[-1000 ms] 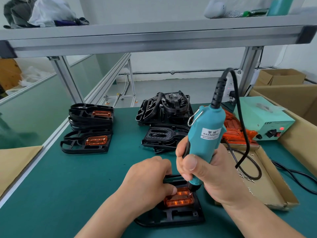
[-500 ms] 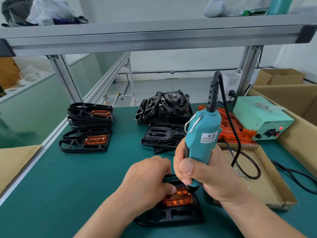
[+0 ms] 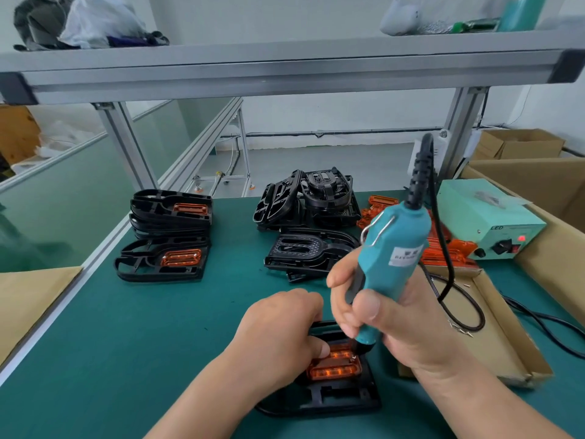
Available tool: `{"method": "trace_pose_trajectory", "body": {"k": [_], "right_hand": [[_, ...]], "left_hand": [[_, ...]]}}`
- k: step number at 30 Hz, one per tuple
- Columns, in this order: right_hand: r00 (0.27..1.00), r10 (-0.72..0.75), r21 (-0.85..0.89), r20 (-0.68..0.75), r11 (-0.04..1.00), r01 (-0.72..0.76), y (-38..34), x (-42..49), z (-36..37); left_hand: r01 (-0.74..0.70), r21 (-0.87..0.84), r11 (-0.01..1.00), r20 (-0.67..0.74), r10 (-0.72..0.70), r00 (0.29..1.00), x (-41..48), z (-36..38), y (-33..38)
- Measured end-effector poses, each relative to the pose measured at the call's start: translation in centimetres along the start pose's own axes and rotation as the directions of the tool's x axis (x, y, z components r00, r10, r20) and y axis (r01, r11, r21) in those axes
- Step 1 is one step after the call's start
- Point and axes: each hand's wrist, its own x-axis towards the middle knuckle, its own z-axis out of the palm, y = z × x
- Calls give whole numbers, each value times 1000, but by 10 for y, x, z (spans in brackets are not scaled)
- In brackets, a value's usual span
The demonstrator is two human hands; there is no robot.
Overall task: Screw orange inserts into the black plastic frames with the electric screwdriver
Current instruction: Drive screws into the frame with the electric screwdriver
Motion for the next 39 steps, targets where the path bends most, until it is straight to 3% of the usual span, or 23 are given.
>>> {"method": "trace_pose_trajectory", "body": {"k": [3,8,14,18,22,26,29,31,34,39], "right_hand": [[996,19,112,-88,994,-9,-2,1,-3],[1000,18,186,-7,982,-17,-7,2,-3],[999,-21,205,-43,978,30,-16,9,0],[966,-113,235,-232,957,168,-29,21,-9],[902,-50,228,-429,960,162,-14,16,-21],[839,70,318,-539,940,126,2,12,-30],[809,113,360,-577,924,128,8,13,-33],[797,126,372,-591,919,131,10,13,-34],[784,139,376,-605,918,128,12,14,-33],[775,154,394,-614,909,132,12,15,-29]], "left_hand": [[-3,-2,1000,2,3,1000,-1,-1,0],[-16,32,999,7,16,1000,-2,-4,4],[-20,42,999,16,20,1000,-3,-7,5],[-19,33,999,14,19,1000,-3,-7,3],[-25,-24,999,26,26,999,1,-4,-7],[-6,-290,957,13,10,1000,4,-2,-18],[40,-629,776,-68,-106,992,10,-3,-24],[91,-859,504,6,-168,986,12,-7,-25],[134,-983,122,118,-132,984,14,-11,-25],[204,-978,-32,206,-70,976,13,-12,-23]]}}
